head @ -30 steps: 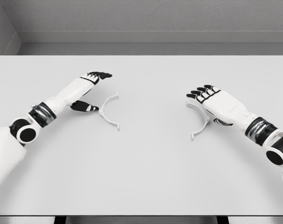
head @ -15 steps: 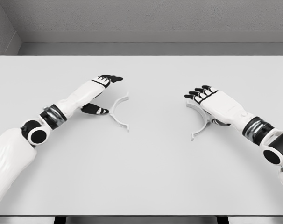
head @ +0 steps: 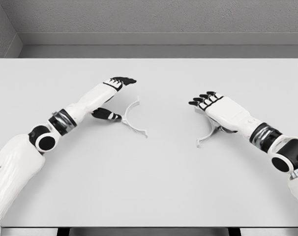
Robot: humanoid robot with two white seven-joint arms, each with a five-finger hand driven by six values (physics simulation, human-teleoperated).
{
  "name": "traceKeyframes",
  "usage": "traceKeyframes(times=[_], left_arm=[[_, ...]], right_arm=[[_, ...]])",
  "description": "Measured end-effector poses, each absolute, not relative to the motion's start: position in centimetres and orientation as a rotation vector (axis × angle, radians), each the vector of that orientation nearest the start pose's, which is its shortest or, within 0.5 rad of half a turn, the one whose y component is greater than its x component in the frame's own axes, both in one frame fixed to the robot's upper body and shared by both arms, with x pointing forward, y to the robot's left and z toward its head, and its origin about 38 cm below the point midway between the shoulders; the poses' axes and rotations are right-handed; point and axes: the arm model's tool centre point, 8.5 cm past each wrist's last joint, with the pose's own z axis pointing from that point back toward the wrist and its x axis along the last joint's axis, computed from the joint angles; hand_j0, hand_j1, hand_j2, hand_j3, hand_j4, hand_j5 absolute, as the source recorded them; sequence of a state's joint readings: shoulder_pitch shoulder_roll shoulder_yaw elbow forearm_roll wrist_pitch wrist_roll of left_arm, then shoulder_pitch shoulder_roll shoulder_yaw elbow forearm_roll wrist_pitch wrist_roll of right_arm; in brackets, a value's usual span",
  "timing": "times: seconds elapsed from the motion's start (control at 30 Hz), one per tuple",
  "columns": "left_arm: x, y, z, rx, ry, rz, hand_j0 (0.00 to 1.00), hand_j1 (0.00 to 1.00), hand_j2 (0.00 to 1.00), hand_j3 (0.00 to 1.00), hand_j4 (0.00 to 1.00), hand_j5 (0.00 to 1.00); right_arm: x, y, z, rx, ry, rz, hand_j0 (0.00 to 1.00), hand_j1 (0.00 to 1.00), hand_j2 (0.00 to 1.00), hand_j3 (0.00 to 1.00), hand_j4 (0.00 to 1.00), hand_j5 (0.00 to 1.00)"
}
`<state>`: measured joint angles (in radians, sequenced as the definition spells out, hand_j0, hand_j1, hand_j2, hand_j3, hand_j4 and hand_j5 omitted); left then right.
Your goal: Assemble PVC drainage pipe clamps
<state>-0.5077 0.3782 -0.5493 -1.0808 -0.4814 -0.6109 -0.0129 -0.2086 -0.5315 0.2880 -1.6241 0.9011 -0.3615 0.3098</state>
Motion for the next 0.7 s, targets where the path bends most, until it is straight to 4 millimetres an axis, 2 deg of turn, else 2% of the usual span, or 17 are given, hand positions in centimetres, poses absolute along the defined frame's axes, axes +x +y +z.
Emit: traceKeyframes(times=[0.1, 0.2, 0.7], left_arm=[[46.0, 21.9, 10.5, 0.293, -1.835, -1.401, 1.00, 1.00, 1.00, 1.00, 1.00, 1.00], [47.0, 22.0, 11.7, 0.318, -1.847, -1.403, 1.00, 1.00, 1.00, 1.00, 1.00, 1.00], [47.8, 20.3, 10.8, 0.286, -1.832, -1.381, 1.00, 1.00, 1.00, 1.00, 1.00, 1.00]], right_arm=[[39.4, -26.0, 13.6, -0.733, -1.451, 1.823, 1.00, 1.00, 1.00, 1.00, 1.00, 1.00], [39.6, -25.5, 13.6, -0.727, -1.457, 1.833, 1.00, 1.00, 1.00, 1.00, 1.00, 1.00], [39.7, -24.1, 13.5, -0.698, -1.472, 1.840, 1.00, 1.00, 1.00, 1.00, 1.00, 1.00]])
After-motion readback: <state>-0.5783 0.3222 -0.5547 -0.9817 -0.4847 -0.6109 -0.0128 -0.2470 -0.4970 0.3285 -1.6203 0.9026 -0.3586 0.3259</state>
